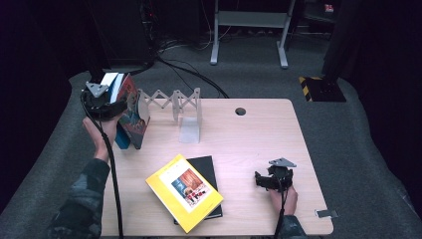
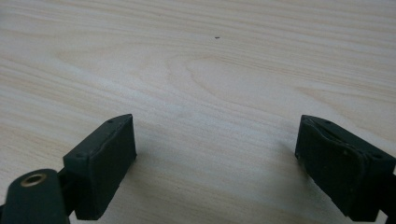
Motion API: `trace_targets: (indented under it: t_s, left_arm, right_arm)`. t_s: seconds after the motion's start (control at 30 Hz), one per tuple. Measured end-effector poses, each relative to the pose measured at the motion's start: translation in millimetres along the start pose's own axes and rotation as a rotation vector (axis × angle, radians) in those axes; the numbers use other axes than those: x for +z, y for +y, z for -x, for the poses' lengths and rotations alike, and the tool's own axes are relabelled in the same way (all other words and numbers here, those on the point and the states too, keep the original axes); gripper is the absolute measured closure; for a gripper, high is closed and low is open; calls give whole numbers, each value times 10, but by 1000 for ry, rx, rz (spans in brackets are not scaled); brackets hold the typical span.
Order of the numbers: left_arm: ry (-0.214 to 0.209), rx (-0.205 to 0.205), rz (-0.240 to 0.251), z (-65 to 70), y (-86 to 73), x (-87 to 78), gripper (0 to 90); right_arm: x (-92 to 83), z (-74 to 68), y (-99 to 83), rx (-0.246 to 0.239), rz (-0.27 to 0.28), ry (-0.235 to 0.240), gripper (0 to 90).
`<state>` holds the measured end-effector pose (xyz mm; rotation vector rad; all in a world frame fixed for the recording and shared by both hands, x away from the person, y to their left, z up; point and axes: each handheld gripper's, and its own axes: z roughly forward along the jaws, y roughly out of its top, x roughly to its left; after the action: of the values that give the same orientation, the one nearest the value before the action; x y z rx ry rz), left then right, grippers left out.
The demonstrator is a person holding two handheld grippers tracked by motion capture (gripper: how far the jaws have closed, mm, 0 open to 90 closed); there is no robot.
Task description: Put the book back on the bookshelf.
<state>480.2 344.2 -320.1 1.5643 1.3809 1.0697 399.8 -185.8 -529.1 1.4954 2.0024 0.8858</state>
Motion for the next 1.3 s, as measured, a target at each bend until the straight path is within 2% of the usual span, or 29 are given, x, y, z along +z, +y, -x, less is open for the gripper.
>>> trace_targets:
  t_s: [0.13,0.3,0.37,0.63,0.8,0.97,1.23,1.3]
  left_arm:
    - [-52,3,-5,15,-25,-129,221]
    - [-108,24,-6,42,-97,-271,153]
    - [-123,33,-15,58,-142,-306,154]
    - [-181,48,-58,153,-416,-396,129]
    - [-227,62,-108,212,-631,-433,121]
    - [-245,67,-145,248,-838,-467,110]
    - [-267,40,-208,278,-1161,-468,60]
    - [-268,39,-221,292,-1230,-467,55]
  right_arm:
    - [0,0,0,0,0,0,116]
    - [0,0,0,0,0,0,116]
    - [0,0,0,0,0,0,116]
    - [-1,-1,-1,6,4,1,122]
    - [-3,0,-2,6,4,5,126]
    - [-6,-9,-4,8,4,11,126]
    - [-13,-15,-7,7,-3,15,121]
    - [-10,-9,-7,-9,-1,14,114]
